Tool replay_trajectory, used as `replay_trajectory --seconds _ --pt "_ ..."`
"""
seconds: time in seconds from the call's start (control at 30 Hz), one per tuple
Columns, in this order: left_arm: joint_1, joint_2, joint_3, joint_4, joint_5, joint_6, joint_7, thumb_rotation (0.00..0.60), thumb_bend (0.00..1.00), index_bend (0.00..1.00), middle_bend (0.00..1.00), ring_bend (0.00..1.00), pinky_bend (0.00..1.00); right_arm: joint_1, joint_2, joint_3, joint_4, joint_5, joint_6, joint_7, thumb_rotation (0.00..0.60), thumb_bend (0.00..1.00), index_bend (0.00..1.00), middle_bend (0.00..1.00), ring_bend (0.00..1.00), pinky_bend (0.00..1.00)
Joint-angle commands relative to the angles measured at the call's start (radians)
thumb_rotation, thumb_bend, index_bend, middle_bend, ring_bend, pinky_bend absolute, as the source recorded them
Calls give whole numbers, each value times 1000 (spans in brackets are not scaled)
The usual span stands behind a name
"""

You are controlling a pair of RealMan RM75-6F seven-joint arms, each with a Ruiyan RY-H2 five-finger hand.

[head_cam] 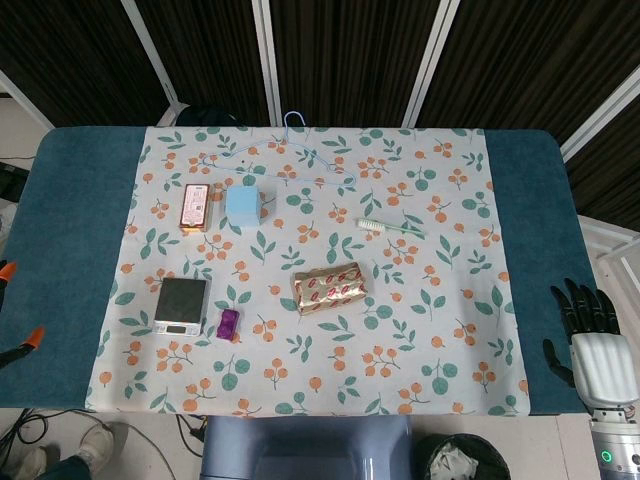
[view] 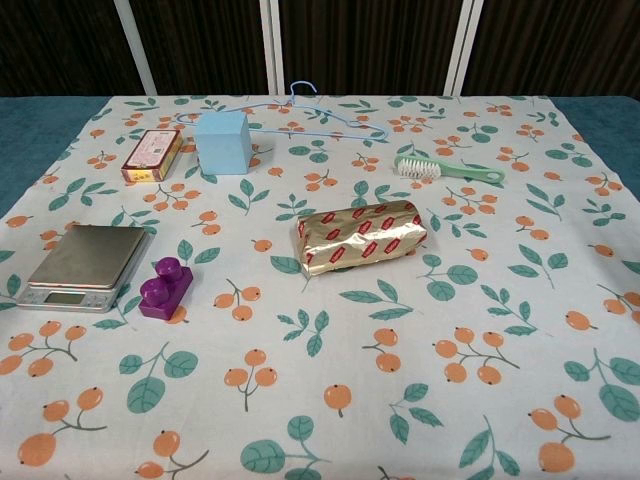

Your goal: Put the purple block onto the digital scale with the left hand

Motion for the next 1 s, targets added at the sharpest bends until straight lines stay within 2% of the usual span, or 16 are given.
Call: replay_trajectory --seconds 0.03,0.43,0.67,0.87,1.0 --pt "0 1 1 -4 -1 -3 2 600 179 48 51 0 73 1 -1 -1 3 2 -4 -2 600 481 72 34 25 0" --pt "11 17 17 -43 13 3 5 600 151 23 52 0 70 -10 16 -6 -4 -7 13 24 600 481 72 34 25 0" --pt "-1 30 30 -55 14 -40 -13 600 127 21 50 0 68 -15 19 2 -6 5 22 25 600 480 72 34 25 0" --pt "-65 110 44 -141 55 -147 0 600 105 19 60 0 45 -21 26 0 -12 -2 31 34 600 481 73 34 25 0" --pt "-166 222 31 -274 26 -321 109 600 95 31 65 0 33 -19 27 -2 -13 0 23 33 600 480 73 34 25 0"
